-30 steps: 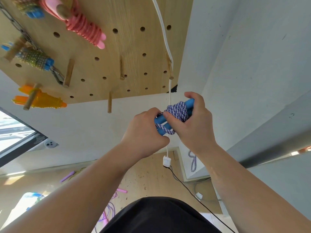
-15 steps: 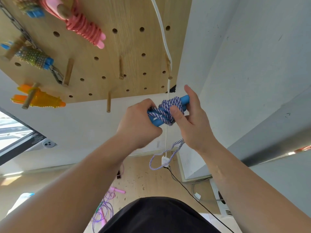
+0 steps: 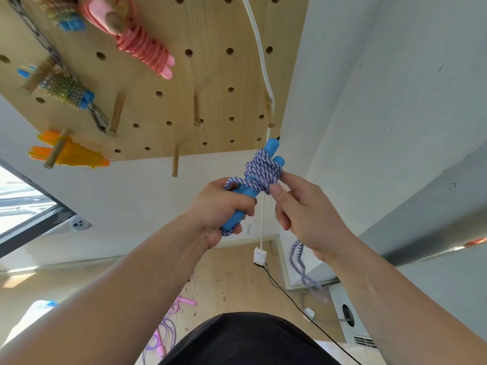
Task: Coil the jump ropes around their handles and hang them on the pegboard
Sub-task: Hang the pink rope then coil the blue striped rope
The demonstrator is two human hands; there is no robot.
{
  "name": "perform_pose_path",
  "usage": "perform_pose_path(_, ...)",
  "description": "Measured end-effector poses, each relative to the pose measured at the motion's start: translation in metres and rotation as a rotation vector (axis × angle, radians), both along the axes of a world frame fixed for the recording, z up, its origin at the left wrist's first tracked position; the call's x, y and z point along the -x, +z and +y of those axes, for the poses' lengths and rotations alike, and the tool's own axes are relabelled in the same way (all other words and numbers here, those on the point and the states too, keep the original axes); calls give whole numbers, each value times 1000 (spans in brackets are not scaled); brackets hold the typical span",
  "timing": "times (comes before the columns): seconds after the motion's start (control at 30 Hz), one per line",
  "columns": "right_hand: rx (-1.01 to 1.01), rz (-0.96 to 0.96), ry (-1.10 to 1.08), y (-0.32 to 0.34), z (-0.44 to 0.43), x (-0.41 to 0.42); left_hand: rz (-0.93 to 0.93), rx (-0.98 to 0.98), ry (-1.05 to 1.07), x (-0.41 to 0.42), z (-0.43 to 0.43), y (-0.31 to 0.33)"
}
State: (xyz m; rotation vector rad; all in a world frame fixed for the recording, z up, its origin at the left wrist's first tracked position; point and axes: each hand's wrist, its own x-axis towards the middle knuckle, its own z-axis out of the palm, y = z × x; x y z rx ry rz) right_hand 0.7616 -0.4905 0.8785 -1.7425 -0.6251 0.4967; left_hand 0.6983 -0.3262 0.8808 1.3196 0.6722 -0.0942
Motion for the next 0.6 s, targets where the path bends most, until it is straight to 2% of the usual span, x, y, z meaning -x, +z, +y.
perform_pose_path(0.07, 61, -100, -6, 1, 2, 1, -3, -22, 55, -1, 3, -2)
perform_pose_path(0.17, 68, -140, -33, 1, 1, -2, -46, 38, 45, 0, 3, 2)
perform_pose_path(0.23, -28, -30, 33, -1, -2, -6, -85, 168, -56, 3, 3, 7)
perform_pose_path(0.33, -229, 214, 186, -5, -9, -15, -103, 440, -319, 11, 4, 8)
perform_pose_path(0.43, -283, 263, 282, -2, -9, -20, -84, 628, -521, 13, 3, 1)
perform_pose_path(0.53, -231, 167, 262, 2, -4, -19, -51, 602, -547, 11, 9, -4)
perform_pose_path(0.6, -172, 137, 194, 2, 0, -17, 6, 474, -534, 9, 15, -4)
